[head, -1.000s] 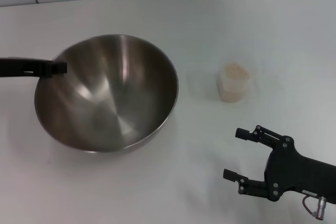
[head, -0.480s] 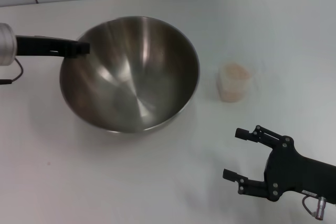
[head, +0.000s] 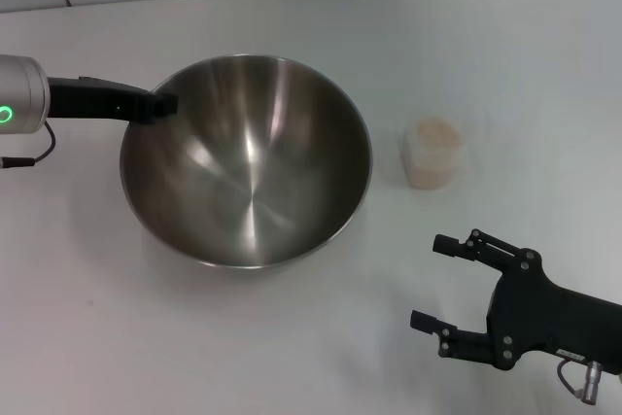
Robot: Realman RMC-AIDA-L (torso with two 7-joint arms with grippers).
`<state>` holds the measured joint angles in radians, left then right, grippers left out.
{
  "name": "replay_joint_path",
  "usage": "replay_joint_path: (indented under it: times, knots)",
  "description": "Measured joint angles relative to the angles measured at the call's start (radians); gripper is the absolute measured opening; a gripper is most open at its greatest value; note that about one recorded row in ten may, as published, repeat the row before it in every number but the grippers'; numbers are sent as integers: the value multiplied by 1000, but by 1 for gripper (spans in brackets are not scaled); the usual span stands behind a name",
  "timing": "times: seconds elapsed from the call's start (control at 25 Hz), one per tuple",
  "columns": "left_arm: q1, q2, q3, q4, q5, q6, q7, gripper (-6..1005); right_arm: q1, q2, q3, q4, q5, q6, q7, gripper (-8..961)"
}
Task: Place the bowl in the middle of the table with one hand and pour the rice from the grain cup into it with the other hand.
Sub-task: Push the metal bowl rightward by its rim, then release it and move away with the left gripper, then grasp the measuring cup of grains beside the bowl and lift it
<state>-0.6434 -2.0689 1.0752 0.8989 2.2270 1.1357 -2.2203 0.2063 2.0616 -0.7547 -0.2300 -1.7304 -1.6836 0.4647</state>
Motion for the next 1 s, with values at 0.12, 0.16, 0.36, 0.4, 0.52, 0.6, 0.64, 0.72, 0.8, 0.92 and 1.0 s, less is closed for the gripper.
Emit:
replay_joint_path:
  times: [0.12,0.16,0.36,0.4,0.52,0.6,0.64,0.72,0.8,0.92,1.0]
  knots:
    - [17,-2,9,37,-4,5,17,48,1,0,0,0,0,3,0,825]
    - [27,-2,19,60,-9,9,21,49,1,0,0,0,0,4,0,825]
    - [126,0,84,257,-66,52,66,253,-2,2,16,1,6,7,6,824]
    - [158,0,89,319,-92,82,95,292,-4,2,34,3,6,7,15,824]
    - [262,4,85,475,-192,205,212,410,-14,8,135,14,6,7,32,825]
    - [334,6,74,554,-273,300,314,489,-28,14,215,19,6,14,33,826]
    - [367,6,70,584,-308,340,360,516,-34,18,271,26,6,28,32,826]
    - [418,7,65,616,-332,385,417,571,-37,21,390,54,6,74,28,825]
    - [458,7,65,624,-333,405,455,625,-30,21,492,86,7,140,28,825]
    - [501,3,65,613,-333,406,515,707,-6,21,542,100,7,233,28,825]
    - [515,0,65,599,-336,400,544,710,16,24,543,103,7,285,26,825]
